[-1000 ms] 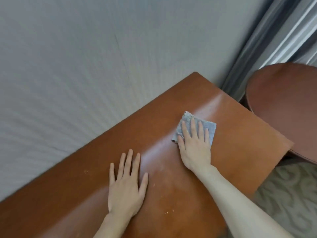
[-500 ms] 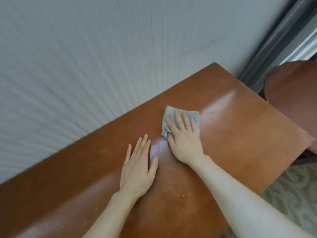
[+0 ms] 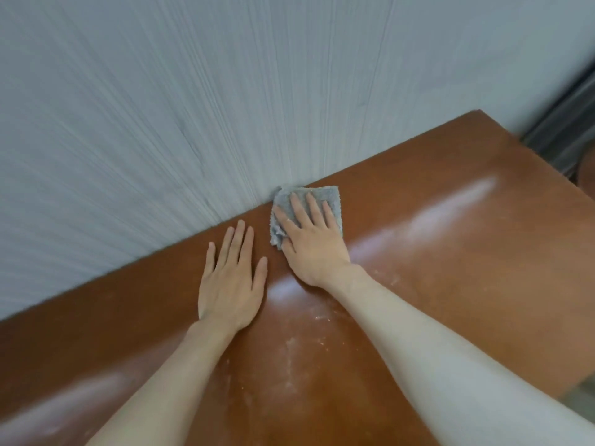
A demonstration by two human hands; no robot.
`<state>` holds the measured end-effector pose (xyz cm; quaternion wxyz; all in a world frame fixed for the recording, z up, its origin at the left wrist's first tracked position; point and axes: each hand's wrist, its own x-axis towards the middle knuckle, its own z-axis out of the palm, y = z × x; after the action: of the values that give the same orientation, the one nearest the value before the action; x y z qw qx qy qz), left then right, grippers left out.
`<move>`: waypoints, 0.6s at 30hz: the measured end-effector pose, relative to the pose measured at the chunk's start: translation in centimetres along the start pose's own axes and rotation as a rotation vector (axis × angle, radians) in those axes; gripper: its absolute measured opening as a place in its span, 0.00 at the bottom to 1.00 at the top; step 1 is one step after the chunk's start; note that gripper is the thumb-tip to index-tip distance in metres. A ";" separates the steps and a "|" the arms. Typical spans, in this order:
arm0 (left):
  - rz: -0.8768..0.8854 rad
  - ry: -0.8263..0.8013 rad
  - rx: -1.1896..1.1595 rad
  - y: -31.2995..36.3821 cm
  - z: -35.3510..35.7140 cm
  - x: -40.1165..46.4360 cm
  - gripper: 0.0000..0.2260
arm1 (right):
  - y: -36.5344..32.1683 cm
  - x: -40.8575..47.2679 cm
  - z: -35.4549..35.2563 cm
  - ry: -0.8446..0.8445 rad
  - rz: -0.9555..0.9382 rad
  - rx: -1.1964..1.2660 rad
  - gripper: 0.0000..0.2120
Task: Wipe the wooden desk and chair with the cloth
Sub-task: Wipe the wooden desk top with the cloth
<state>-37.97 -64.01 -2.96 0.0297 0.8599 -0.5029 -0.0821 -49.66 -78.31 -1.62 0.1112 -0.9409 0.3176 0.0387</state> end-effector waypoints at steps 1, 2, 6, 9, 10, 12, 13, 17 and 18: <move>0.004 0.006 -0.002 -0.2 0.1 0.0 0.30 | -0.8 -0.4 0.3 -0.013 -0.073 -0.013 0.31; 0.008 0.009 -0.005 -0.3 0.2 -0.1 0.30 | -1.2 -0.8 0.5 -0.028 -0.134 -0.018 0.32; 0.013 0.018 -0.018 -0.2 0.1 -0.2 0.30 | 0.9 -1.4 0.4 -0.007 -0.100 0.015 0.31; 0.018 0.017 -0.012 -0.2 0.1 -0.2 0.30 | 5.0 -2.4 0.1 0.063 0.148 0.017 0.31; 0.019 0.014 -0.011 -0.3 0.2 -0.3 0.30 | 6.8 -3.1 0.1 0.086 0.245 0.019 0.32; 0.026 0.005 -0.004 -0.2 0.1 -0.2 0.30 | 10.8 -5.5 0.0 0.151 0.437 0.029 0.34; 0.026 0.001 0.001 -0.2 0.1 -0.3 0.30 | 12.7 -6.8 -0.2 0.179 0.526 0.027 0.34; 0.023 0.003 0.004 -0.1 -0.1 -0.4 0.30 | 15.0 -8.7 -1.1 0.121 0.721 0.048 0.34; 0.020 0.000 0.006 -0.1 -0.2 -0.3 0.29 | 13.6 -8.3 -1.0 0.121 0.693 0.052 0.35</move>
<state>-38.02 -63.69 -2.75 0.0279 0.8548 -0.5119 -0.0802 -64.51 -84.22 -1.97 0.0965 -0.7746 0.6250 0.0104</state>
